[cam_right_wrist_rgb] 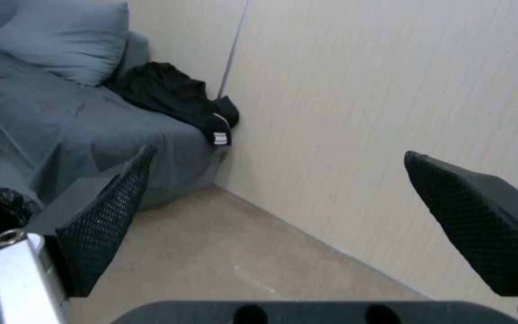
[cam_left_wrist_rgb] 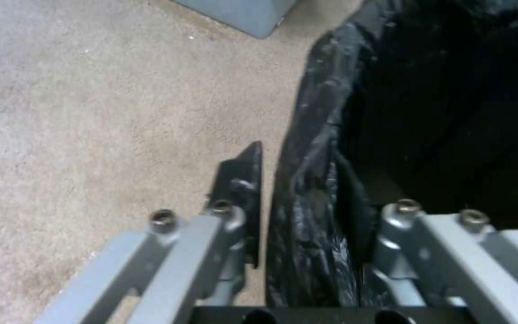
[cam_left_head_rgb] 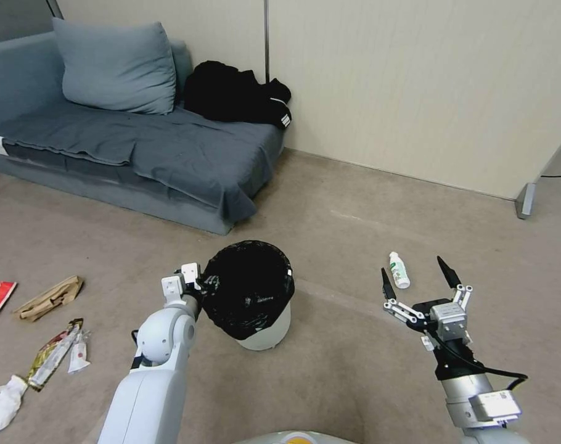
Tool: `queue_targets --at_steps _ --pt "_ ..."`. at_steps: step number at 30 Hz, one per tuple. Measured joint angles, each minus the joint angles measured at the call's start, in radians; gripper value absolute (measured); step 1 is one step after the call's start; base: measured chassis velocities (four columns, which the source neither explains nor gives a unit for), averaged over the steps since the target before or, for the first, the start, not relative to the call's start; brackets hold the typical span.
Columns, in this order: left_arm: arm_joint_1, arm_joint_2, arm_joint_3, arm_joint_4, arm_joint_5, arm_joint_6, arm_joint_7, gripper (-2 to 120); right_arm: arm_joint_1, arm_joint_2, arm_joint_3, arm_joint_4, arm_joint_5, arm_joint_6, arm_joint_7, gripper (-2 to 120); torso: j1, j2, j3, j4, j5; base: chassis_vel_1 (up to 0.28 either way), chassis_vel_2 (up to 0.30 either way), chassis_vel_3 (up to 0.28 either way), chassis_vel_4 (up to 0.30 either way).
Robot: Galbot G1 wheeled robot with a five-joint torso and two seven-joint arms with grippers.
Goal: Pick up the trash bin, then pick up the garbage from the floor and place it into the trash bin.
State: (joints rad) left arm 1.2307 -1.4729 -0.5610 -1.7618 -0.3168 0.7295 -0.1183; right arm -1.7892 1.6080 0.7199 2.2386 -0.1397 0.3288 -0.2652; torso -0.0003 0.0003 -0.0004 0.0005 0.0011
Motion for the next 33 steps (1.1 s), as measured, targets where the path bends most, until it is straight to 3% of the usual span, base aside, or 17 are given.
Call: queue_targets --at_steps 6,13,18,21,28,33 --pt "0.018 -0.008 -0.001 0.000 -0.001 -0.001 0.000 11 0.000 0.000 -0.026 0.003 -0.009 0.013 0.056 100 0.000 0.000 0.000 -0.0002 0.0001 0.000 0.000 0.000 0.000" --pt "0.048 -0.024 0.000 -0.001 -0.002 -0.002 0.000 11 -0.001 0.000 -0.066 0.023 0.028 0.009 0.112 100 0.000 0.000 0.000 -0.0001 0.0003 0.000 0.000 0.000 0.000" --pt "0.086 -0.027 0.008 -0.047 -0.002 -0.001 -0.010 10 0.000 0.000 -0.064 0.028 0.034 0.008 0.135 100 0.000 0.000 0.000 -0.0002 -0.0013 0.000 0.000 0.000 0.000" --pt "0.119 -0.030 0.014 -0.102 -0.026 -0.001 -0.050 8 0.001 0.000 -0.072 0.032 0.030 -0.002 0.154 100 0.000 0.000 0.001 -0.0004 -0.0023 0.000 0.000 0.000 0.000" --pt "0.175 -0.029 0.023 -0.234 -0.058 0.017 -0.076 1 0.010 0.000 -0.088 0.034 0.026 -0.009 0.166 100 0.000 -0.001 0.001 -0.0018 -0.0041 0.000 0.000 0.000 0.000" --pt "0.203 -0.022 0.021 -0.324 -0.069 0.019 -0.082 1 0.019 0.000 -0.095 0.030 0.017 -0.006 0.187 100 0.000 -0.001 0.001 -0.0011 -0.0022 0.000 0.000 0.000 0.000"
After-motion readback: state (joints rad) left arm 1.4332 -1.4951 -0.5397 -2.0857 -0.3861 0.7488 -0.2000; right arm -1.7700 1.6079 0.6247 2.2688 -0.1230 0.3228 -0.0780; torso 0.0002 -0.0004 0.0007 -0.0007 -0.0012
